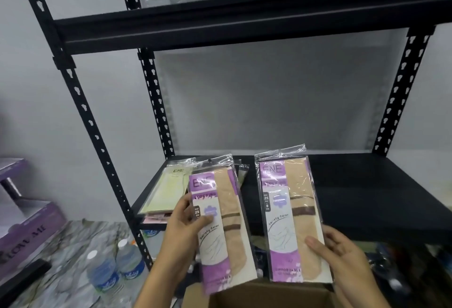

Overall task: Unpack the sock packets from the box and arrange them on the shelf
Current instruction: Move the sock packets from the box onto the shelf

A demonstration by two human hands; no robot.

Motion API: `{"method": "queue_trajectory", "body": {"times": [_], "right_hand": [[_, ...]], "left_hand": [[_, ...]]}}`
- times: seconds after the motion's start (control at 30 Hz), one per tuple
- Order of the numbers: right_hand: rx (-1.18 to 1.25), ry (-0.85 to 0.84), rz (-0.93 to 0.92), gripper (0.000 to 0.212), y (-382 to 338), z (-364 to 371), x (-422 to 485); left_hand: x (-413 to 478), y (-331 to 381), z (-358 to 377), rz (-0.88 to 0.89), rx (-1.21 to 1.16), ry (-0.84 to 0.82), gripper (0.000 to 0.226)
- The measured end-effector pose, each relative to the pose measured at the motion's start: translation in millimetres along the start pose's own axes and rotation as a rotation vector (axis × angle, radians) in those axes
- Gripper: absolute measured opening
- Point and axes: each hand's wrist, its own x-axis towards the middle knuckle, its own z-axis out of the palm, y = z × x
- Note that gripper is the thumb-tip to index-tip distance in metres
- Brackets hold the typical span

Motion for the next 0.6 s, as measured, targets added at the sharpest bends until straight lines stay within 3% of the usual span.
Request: {"method": "queue_trajectory", "body": {"times": [0.13, 0.27, 0.37, 0.5, 0.6], "right_hand": [[0.020, -0.027, -0.011, 0.029, -1, -2, 1], [-0.005, -0.057, -0.070, 0.070, -1, -5, 2], [0.015, -0.059, -0.056, 0.059, -5, -8, 2], [0.038, -0.045, -0.073, 0.059, -14, -12, -1], [0.060, 0.014, -0.082, 0.037, -26, -17, -1]], "left_hand": [[3, 3, 4, 0.022, -0.034, -0.014, 0.048], [3, 7, 10, 0.042, -0.108, -0.004, 0.050], [3, 6, 14, 0.026, -0.110, -0.023, 0.046], [4, 2, 22, 0.006, -0.116, -0.056, 0.038], [9, 0, 34, -0.005, -0.116, -0.091, 0.038]]}}
